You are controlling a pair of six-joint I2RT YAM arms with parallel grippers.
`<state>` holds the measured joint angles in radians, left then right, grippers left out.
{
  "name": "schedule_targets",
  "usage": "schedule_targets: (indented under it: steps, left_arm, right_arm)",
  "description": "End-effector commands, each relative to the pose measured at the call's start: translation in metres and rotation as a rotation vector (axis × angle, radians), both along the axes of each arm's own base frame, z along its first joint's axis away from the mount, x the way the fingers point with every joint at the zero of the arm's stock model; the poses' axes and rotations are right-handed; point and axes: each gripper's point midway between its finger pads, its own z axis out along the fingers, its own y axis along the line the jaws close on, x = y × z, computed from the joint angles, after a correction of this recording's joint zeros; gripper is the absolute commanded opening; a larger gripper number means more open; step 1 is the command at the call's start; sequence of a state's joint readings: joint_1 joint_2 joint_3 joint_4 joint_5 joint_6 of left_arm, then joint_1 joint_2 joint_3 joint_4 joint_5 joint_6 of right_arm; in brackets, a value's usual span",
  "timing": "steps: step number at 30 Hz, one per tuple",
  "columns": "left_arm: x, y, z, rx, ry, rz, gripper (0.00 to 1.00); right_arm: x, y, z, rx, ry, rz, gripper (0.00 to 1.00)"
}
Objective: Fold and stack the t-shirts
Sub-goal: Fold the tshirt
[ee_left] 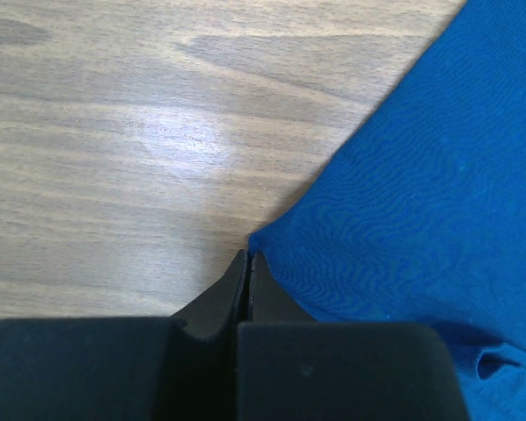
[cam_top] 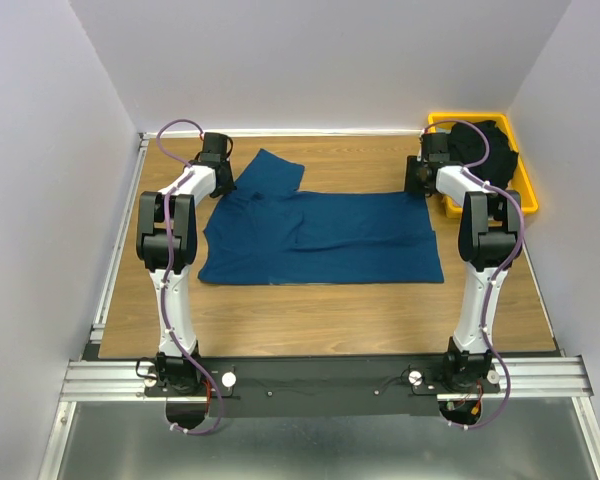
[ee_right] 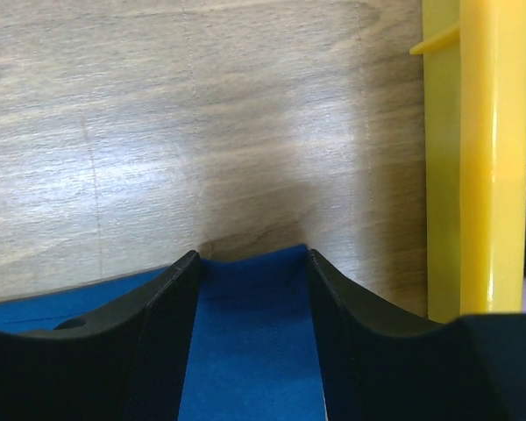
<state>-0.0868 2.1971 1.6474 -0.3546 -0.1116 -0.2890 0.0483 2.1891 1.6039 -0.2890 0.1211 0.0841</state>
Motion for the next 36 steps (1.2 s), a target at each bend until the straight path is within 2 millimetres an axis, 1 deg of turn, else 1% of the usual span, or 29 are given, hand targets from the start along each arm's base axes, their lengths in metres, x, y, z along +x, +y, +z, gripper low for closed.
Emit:
schedule_targets:
  steps: [1, 2, 4, 5, 6, 8, 10, 11, 12, 13, 14, 15, 16, 17, 19, 20, 22, 23, 24, 26, 27, 29, 30, 31, 32, 33, 36]
  left_arm:
    - [-0.011, 0.007, -0.017, 0.012, 0.057, 0.007, 0.00]
    - [-0.011, 0.007, -0.017, 0.011, 0.056, 0.009, 0.00]
    - [-0.012, 0.006, -0.018, 0.010, 0.057, 0.008, 0.00]
    - [-0.012, 0.006, -0.017, 0.010, 0.054, 0.006, 0.00]
    - [-0.012, 0.007, -0.016, 0.010, 0.053, 0.006, 0.00]
    - [-0.010, 0.004, -0.010, 0.006, 0.041, -0.019, 0.00]
    - [-0.007, 0.003, -0.004, 0.005, 0.030, -0.029, 0.00]
    - [-0.004, 0.002, 0.005, 0.002, 0.010, -0.032, 0.00]
    - [-0.004, 0.002, 0.010, 0.001, 0.001, -0.034, 0.00]
    - [-0.003, 0.004, 0.014, 0.000, -0.008, -0.028, 0.00]
    - [-0.001, 0.003, 0.024, -0.006, -0.034, -0.030, 0.00]
    - [0.000, 0.004, 0.031, -0.013, -0.051, -0.028, 0.00]
    - [0.000, 0.005, 0.037, -0.020, -0.066, -0.022, 0.00]
    - [0.000, 0.005, 0.047, -0.028, -0.092, -0.023, 0.00]
    - [-0.001, 0.006, 0.055, -0.032, -0.110, -0.023, 0.00]
    - [-0.002, 0.006, 0.064, -0.035, -0.131, -0.025, 0.00]
    - [-0.006, 0.008, 0.069, -0.037, -0.142, -0.022, 0.00]
    - [-0.007, 0.008, 0.072, -0.037, -0.148, -0.022, 0.00]
    - [-0.011, 0.009, 0.076, -0.042, -0.161, -0.016, 0.00]
    - [-0.019, 0.012, 0.080, -0.048, -0.171, -0.006, 0.00]
    - [-0.020, 0.011, 0.083, -0.056, -0.184, -0.003, 0.00]
    - [-0.027, 0.011, 0.086, -0.068, -0.190, -0.001, 0.00]
    - [-0.028, 0.011, 0.088, -0.072, -0.198, 0.004, 0.00]
    - [-0.031, 0.012, 0.088, -0.074, -0.200, 0.008, 0.00]
    - [-0.038, 0.012, 0.088, -0.076, -0.200, 0.010, 0.00]
    - [-0.039, 0.013, 0.090, -0.081, -0.213, 0.017, 0.00]
    - [-0.052, 0.016, 0.089, -0.090, -0.221, 0.031, 0.00]
  right_arm:
    - [-0.007, -0.003, -0.027, 0.001, 0.066, 0.023, 0.58]
    - [-0.009, -0.002, -0.030, 0.004, 0.072, 0.029, 0.56]
    - [-0.011, -0.001, -0.031, 0.009, 0.077, 0.035, 0.46]
    - [-0.012, 0.000, -0.032, 0.015, 0.080, 0.039, 0.39]
    - [-0.012, 0.002, -0.030, 0.018, 0.078, 0.045, 0.25]
    - [-0.009, 0.002, -0.023, 0.024, 0.062, 0.048, 0.13]
    - [-0.006, 0.005, -0.015, 0.030, 0.050, 0.055, 0.13]
    - [-0.003, 0.005, -0.008, 0.035, 0.037, 0.055, 0.07]
    - [-0.003, 0.006, -0.004, 0.036, 0.033, 0.054, 0.04]
    - [-0.001, 0.005, 0.007, 0.039, 0.014, 0.045, 0.01]
    - [-0.001, 0.004, 0.013, 0.035, 0.003, 0.037, 0.01]
    - [-0.001, 0.003, 0.019, 0.037, -0.007, 0.029, 0.01]
    - [-0.001, 0.003, 0.030, 0.040, -0.027, 0.021, 0.01]
    - [-0.001, 0.002, 0.035, 0.037, -0.035, 0.017, 0.01]
    - [-0.005, 0.003, 0.041, 0.051, -0.043, 0.004, 0.01]
    - [-0.007, 0.003, 0.051, 0.051, -0.062, -0.004, 0.01]
    - [-0.011, 0.001, 0.059, 0.064, -0.074, -0.026, 0.01]
    - [-0.016, 0.001, 0.059, 0.068, -0.069, -0.035, 0.01]
    - [-0.018, 0.000, 0.068, 0.082, -0.087, -0.052, 0.01]
    - [-0.026, 0.001, 0.070, 0.100, -0.086, -0.067, 0.01]
    - [-0.029, -0.001, 0.079, 0.106, -0.102, -0.072, 0.01]
    - [-0.034, -0.001, 0.082, 0.123, -0.107, -0.094, 0.01]
    - [-0.039, -0.003, 0.085, 0.131, -0.111, -0.115, 0.01]
    - [-0.042, -0.003, 0.087, 0.136, -0.113, -0.124, 0.01]
    - [-0.046, -0.007, 0.088, 0.136, -0.115, -0.140, 0.01]
    - [-0.052, -0.009, 0.088, 0.142, -0.112, -0.157, 0.01]
    - [-0.064, -0.019, 0.083, 0.130, -0.103, -0.211, 0.01]
